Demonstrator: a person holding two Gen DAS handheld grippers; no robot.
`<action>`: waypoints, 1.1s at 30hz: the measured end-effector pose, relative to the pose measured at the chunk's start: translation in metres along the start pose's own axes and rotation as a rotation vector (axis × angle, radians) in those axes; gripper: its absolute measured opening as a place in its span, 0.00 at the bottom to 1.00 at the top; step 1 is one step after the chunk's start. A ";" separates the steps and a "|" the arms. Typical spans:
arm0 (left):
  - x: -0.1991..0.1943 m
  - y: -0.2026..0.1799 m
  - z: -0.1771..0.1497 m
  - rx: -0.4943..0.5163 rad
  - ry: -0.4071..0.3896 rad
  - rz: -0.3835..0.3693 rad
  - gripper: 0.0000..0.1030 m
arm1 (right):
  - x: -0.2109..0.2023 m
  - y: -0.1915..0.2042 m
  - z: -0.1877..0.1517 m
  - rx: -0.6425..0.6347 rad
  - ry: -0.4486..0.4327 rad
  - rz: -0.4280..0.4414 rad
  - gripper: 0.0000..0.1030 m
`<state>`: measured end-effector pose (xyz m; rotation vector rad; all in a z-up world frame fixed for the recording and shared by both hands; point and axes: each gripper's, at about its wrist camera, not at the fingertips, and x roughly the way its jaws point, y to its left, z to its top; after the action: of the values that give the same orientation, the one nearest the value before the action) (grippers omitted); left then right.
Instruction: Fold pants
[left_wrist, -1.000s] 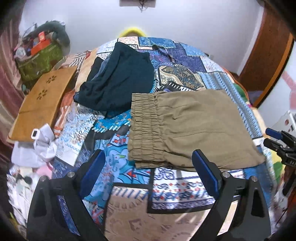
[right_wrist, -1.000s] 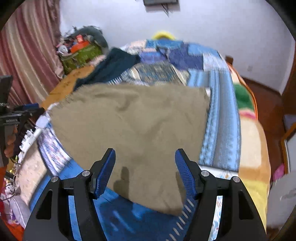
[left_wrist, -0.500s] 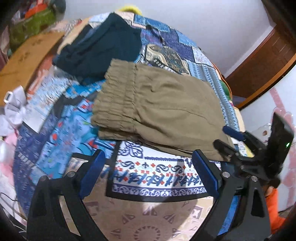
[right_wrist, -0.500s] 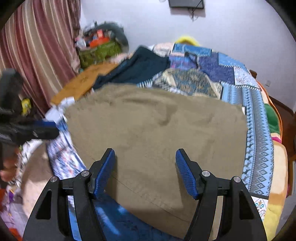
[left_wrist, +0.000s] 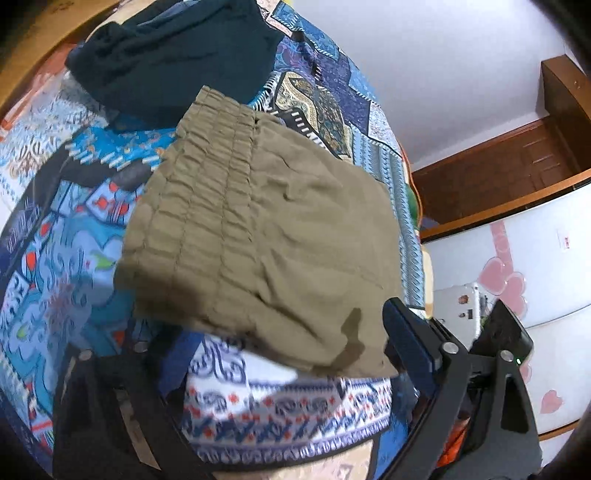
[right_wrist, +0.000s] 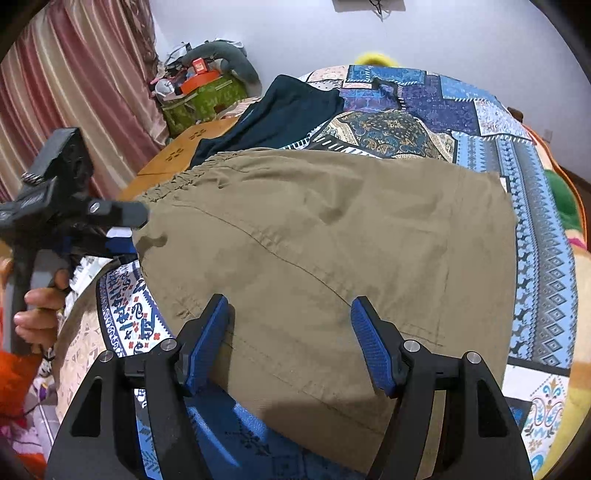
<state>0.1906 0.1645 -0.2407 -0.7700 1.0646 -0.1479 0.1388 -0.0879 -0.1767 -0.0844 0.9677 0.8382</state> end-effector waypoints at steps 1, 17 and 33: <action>0.001 -0.001 0.002 0.003 -0.008 0.026 0.78 | 0.000 0.000 0.000 -0.001 0.001 0.000 0.63; -0.055 -0.037 -0.039 0.325 -0.258 0.528 0.31 | -0.026 -0.015 -0.012 0.072 0.017 0.038 0.63; -0.065 -0.142 -0.040 0.649 -0.433 0.546 0.29 | -0.047 -0.040 -0.049 0.156 0.011 -0.009 0.63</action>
<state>0.1599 0.0702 -0.1134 0.0913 0.7104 0.1360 0.1177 -0.1639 -0.1816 0.0409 1.0397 0.7517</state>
